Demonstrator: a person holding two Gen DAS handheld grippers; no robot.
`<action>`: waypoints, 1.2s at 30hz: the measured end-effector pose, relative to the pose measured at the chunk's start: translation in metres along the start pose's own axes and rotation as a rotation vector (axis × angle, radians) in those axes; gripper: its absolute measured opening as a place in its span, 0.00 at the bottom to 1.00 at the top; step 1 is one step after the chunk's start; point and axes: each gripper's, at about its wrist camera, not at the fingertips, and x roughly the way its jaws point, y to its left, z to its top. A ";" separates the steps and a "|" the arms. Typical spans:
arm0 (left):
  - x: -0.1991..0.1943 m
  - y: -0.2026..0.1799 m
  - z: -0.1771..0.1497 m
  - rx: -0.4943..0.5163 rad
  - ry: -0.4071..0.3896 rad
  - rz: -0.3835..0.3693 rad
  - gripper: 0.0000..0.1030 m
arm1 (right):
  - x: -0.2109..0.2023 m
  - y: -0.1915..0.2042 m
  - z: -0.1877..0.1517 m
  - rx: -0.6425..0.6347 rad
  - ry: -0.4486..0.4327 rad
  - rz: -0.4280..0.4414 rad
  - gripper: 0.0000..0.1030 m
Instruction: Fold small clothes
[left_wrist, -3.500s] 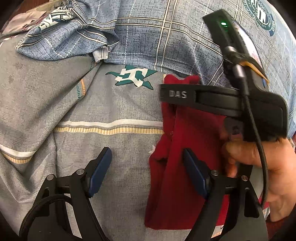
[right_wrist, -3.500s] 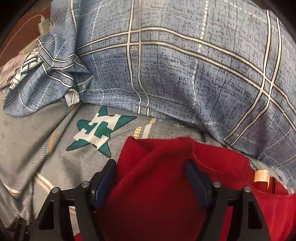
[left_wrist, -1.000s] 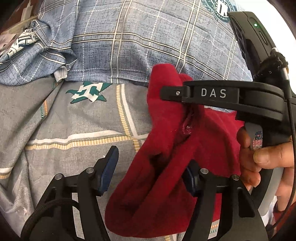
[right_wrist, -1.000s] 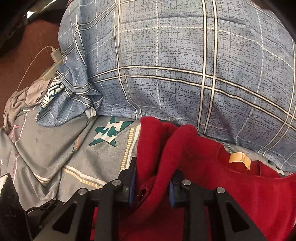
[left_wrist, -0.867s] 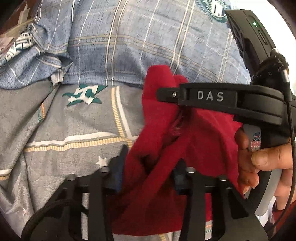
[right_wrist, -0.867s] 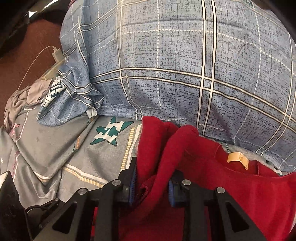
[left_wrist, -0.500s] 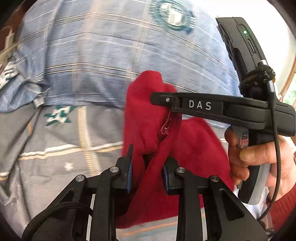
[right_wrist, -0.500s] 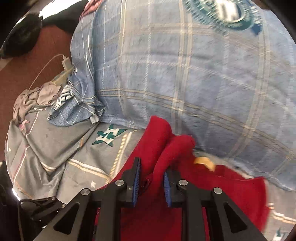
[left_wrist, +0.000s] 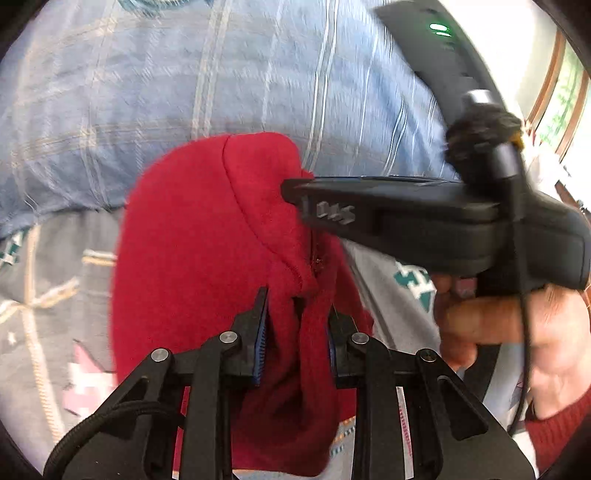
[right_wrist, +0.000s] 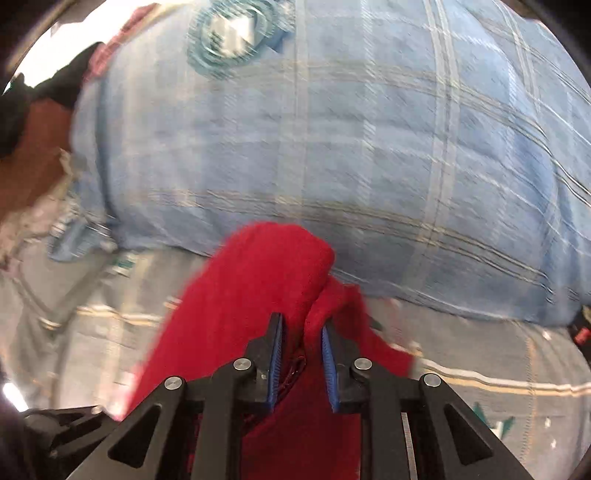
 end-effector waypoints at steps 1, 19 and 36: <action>0.010 -0.002 -0.002 -0.002 0.031 0.005 0.23 | 0.009 -0.003 -0.004 0.004 0.020 -0.023 0.18; -0.072 0.087 -0.044 -0.029 0.012 0.078 0.41 | -0.027 -0.020 -0.074 0.403 0.024 0.345 0.61; -0.058 0.072 -0.054 -0.017 0.032 0.127 0.41 | -0.055 0.009 -0.097 0.142 -0.079 0.017 0.23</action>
